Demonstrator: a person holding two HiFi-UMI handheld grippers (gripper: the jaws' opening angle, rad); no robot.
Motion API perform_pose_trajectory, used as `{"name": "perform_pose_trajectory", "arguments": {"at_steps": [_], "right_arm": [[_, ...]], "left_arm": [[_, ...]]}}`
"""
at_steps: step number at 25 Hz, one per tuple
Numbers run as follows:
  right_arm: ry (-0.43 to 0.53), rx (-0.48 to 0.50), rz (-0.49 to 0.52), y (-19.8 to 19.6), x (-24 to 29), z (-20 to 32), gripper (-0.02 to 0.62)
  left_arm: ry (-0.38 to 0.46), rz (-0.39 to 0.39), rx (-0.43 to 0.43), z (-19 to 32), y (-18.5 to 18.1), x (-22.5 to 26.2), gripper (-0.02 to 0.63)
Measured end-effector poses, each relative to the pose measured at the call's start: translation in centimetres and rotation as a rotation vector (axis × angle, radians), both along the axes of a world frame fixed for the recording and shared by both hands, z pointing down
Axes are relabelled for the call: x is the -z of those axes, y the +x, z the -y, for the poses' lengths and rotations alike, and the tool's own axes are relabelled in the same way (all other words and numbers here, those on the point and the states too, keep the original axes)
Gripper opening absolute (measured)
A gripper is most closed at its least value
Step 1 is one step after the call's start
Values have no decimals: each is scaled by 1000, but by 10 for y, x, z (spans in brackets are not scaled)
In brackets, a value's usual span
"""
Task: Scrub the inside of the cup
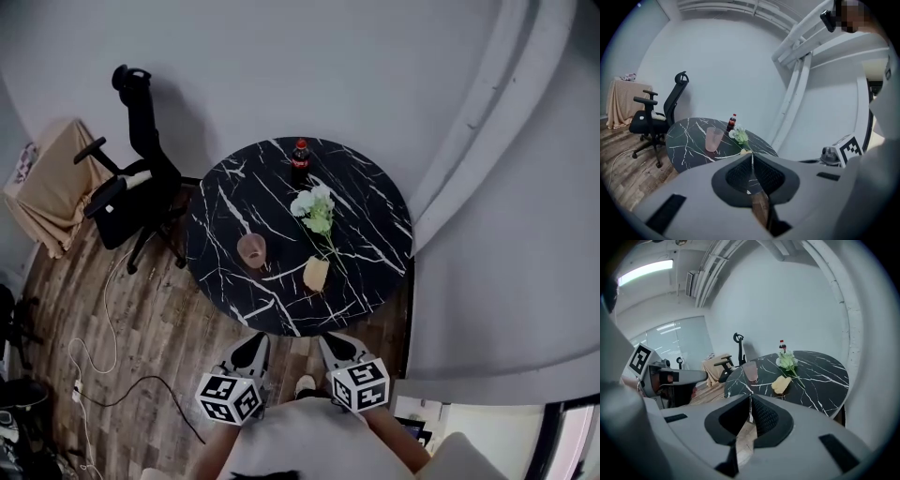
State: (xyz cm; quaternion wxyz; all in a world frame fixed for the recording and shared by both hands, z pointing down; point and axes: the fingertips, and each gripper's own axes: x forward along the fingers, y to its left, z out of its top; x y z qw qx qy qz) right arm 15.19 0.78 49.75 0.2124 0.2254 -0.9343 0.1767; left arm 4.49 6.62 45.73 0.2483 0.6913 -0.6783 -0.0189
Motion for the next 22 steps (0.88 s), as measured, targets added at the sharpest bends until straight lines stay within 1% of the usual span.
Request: {"name": "perform_pose_trajectory", "arguments": {"at_steps": [6, 13, 17, 22], "right_arm": [[-21, 40, 1, 4, -4, 22, 35], [-84, 41, -6, 13, -17, 32, 35], [-86, 31, -12, 16, -20, 39, 35], [-82, 17, -25, 15, -23, 47, 35]], "left_arm": [[-17, 5, 12, 27, 4, -2, 12], [-60, -32, 44, 29, 11, -14, 12], [-84, -36, 50, 28, 10, -24, 12], [-79, -46, 67, 34, 1, -26, 12]]}}
